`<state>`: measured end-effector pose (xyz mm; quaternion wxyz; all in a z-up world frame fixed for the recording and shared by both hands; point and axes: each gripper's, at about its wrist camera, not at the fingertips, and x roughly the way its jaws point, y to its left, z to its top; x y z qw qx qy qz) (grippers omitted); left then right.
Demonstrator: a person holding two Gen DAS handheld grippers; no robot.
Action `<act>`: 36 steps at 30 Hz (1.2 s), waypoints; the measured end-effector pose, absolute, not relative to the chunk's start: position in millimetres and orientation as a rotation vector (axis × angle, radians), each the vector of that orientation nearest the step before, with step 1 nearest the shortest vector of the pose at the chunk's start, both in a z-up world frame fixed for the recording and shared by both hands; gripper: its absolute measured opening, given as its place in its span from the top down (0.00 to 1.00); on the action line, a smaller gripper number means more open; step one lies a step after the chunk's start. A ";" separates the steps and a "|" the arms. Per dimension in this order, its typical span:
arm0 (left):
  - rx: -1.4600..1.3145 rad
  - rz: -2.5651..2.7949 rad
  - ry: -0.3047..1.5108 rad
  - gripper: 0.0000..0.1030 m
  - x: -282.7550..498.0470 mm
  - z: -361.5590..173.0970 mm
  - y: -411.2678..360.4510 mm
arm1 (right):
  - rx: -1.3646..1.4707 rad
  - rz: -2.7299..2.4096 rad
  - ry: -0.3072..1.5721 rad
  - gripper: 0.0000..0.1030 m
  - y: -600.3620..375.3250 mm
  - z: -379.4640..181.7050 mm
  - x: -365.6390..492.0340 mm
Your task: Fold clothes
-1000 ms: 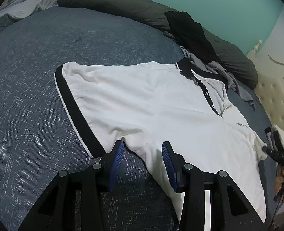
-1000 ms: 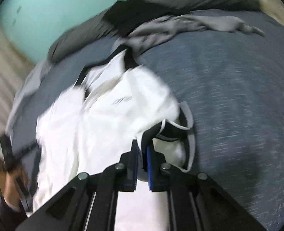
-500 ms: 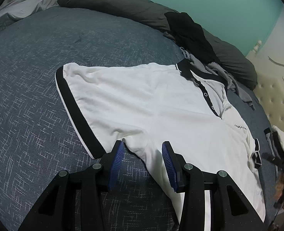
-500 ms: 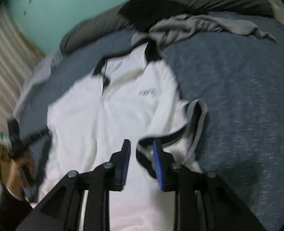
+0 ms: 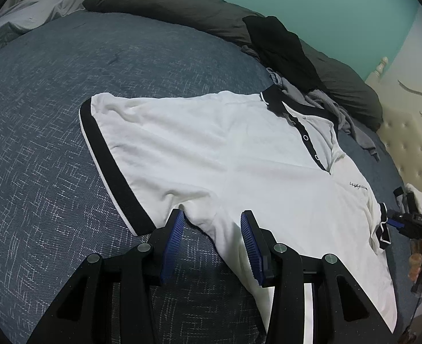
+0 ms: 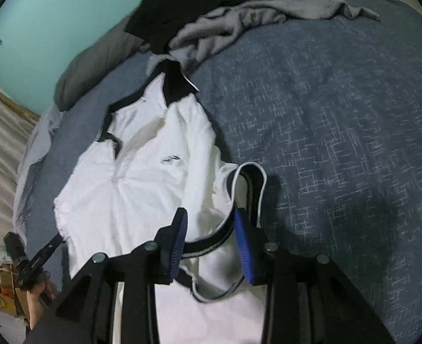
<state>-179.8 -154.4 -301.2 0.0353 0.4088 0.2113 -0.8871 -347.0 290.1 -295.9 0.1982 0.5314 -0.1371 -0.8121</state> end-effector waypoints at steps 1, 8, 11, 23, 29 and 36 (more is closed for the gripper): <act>1.257 -2.726 0.649 0.56 -179.8 -301.4 -154.3 | 1.493 -2.268 -0.393 0.71 290.3 -297.5 -348.9; 1.258 -2.728 0.647 0.56 -180.3 -301.9 -154.6 | 1.395 -2.323 -0.517 0.99 313.5 -283.2 -356.0; 1.249 -2.728 0.650 0.56 -179.4 -301.3 -155.6 | 1.328 -2.387 -0.603 0.99 340.8 -268.8 -363.0; 1.254 -2.729 0.607 0.56 -183.1 -304.2 -151.7 | 1.263 -2.609 -0.697 0.99 412.4 -247.2 -409.9; 1.264 -2.733 0.582 0.56 -183.8 -305.0 -148.9 | 1.296 -2.667 -0.710 0.99 426.8 -265.7 -431.5; 1.286 -2.735 0.553 0.56 -186.9 -308.4 -144.0 | 1.323 -2.586 -0.749 0.99 421.8 -287.3 -443.7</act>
